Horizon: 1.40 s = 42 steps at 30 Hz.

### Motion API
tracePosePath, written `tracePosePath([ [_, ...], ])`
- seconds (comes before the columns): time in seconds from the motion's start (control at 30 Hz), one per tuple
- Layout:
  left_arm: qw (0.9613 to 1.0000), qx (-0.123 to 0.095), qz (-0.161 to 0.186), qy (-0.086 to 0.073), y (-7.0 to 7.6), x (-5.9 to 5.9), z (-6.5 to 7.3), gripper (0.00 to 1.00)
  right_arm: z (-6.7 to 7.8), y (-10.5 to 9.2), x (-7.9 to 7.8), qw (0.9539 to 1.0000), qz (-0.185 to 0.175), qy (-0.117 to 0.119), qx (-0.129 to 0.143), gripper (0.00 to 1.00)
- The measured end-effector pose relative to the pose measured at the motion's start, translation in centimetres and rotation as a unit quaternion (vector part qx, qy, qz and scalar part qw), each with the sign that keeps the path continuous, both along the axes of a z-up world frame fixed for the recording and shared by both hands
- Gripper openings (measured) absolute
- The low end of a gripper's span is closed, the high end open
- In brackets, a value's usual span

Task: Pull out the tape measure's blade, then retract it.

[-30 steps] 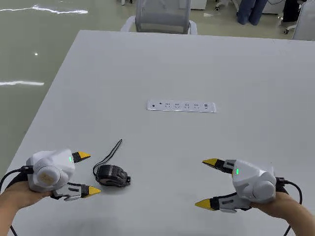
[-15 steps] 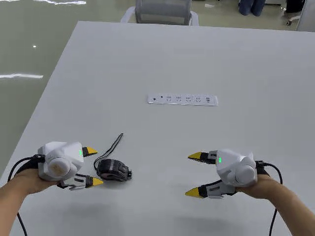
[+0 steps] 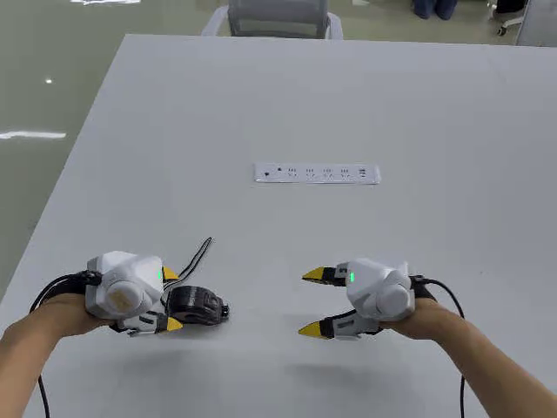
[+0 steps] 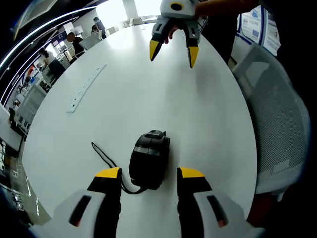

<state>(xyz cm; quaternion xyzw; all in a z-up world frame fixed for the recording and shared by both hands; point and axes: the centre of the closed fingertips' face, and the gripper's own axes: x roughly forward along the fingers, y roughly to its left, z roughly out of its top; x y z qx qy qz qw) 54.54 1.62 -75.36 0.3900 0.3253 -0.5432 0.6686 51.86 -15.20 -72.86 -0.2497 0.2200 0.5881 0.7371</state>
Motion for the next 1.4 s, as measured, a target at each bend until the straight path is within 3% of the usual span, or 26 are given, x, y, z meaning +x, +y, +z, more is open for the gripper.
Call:
tracePosePath([
  [0.13,0.9996,0.018,-0.019,0.004,-0.2,0.0,-0.5,0.39,-0.3,1.1,0.1,1.0000,0.006,0.005,0.004,0.49],
  [0.23,0.9982,0.043,-0.041,0.007,-0.2,-0.1,-1.2,0.36,-0.7,2.0,0.1,0.9999,0.012,0.009,0.004,0.48],
  [0.5,0.9956,0.075,-0.056,0.003,0.2,0.3,-2.4,0.33,-1.7,3.9,0.7,0.9997,0.018,0.012,0.005,0.43],
  [0.57,0.9954,0.077,-0.056,0.002,0.3,0.6,-2.3,0.28,-1.9,4.4,0.7,0.9997,0.019,0.012,0.005,0.42],
  [1.0,0.9966,0.070,-0.041,0.015,0.4,0.7,-2.4,0.26,-3.9,8.0,1.1,0.9989,0.024,0.037,0.016,0.34],
  [1.4,0.9968,0.067,-0.040,0.014,0.4,0.6,-2.5,0.26,-6.1,10.9,1.2,0.9981,0.045,0.042,-0.011,0.25],
])
